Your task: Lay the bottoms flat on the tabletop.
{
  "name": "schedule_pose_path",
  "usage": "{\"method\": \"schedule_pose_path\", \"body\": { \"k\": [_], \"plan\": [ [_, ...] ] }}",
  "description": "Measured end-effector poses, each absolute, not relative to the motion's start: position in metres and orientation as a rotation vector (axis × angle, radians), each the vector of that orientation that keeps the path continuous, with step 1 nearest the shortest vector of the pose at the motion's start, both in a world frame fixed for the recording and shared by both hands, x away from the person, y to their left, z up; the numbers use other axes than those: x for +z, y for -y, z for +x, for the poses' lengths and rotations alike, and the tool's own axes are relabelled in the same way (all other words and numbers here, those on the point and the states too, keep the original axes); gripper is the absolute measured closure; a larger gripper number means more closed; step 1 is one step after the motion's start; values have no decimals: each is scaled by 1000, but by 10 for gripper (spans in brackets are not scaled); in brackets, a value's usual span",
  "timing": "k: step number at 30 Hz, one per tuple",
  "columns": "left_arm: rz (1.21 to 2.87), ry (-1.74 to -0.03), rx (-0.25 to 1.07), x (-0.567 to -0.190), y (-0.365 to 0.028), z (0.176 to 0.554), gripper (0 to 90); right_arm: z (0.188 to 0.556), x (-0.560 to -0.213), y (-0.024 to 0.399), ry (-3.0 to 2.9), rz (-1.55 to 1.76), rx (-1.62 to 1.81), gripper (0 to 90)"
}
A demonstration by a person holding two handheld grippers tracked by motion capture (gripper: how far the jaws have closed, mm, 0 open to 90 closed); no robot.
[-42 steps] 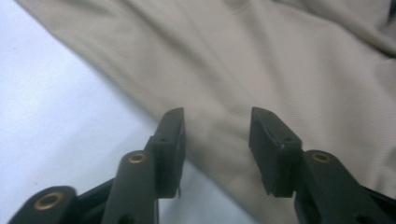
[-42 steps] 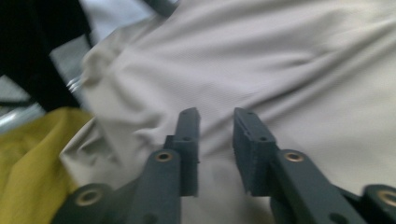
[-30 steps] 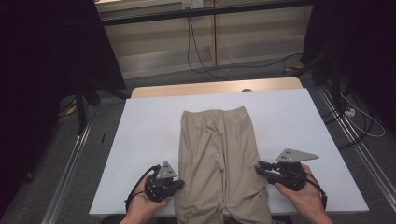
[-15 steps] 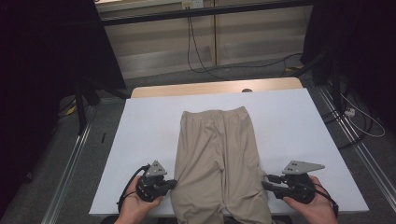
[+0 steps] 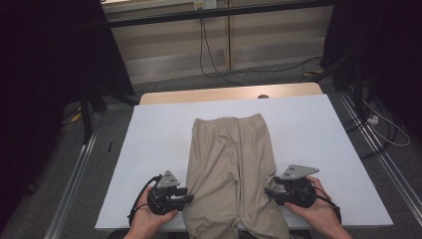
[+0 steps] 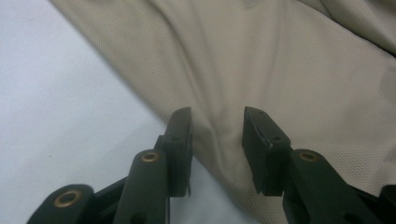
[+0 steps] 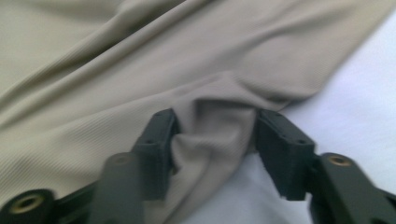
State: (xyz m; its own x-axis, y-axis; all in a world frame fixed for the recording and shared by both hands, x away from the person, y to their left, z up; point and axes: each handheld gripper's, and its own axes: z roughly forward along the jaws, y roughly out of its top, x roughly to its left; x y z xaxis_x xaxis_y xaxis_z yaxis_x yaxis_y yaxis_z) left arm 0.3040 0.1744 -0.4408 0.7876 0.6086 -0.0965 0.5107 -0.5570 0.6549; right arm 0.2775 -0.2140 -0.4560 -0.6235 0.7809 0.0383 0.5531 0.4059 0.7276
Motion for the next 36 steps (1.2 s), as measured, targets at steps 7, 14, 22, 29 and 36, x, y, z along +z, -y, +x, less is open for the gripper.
{"method": "schedule_pose_path", "body": {
  "k": [7,14,22,29,36],
  "plan": [
    [2277,-827,203,-441,-174,305,584,296,-455,214,-2300,1229,1053,628],
    [2258,-835,254,-439,-176,306,433,292,-453,226,-2278,1324,996,787],
    [2254,-818,257,-437,-173,308,376,253,-433,240,-2276,1216,1161,761],
    [2256,-799,257,-438,-168,308,368,254,-448,213,-2421,1082,1060,606],
    [2256,-796,250,-438,-170,309,367,244,-451,219,-2419,1219,1015,875]
  ]
}}
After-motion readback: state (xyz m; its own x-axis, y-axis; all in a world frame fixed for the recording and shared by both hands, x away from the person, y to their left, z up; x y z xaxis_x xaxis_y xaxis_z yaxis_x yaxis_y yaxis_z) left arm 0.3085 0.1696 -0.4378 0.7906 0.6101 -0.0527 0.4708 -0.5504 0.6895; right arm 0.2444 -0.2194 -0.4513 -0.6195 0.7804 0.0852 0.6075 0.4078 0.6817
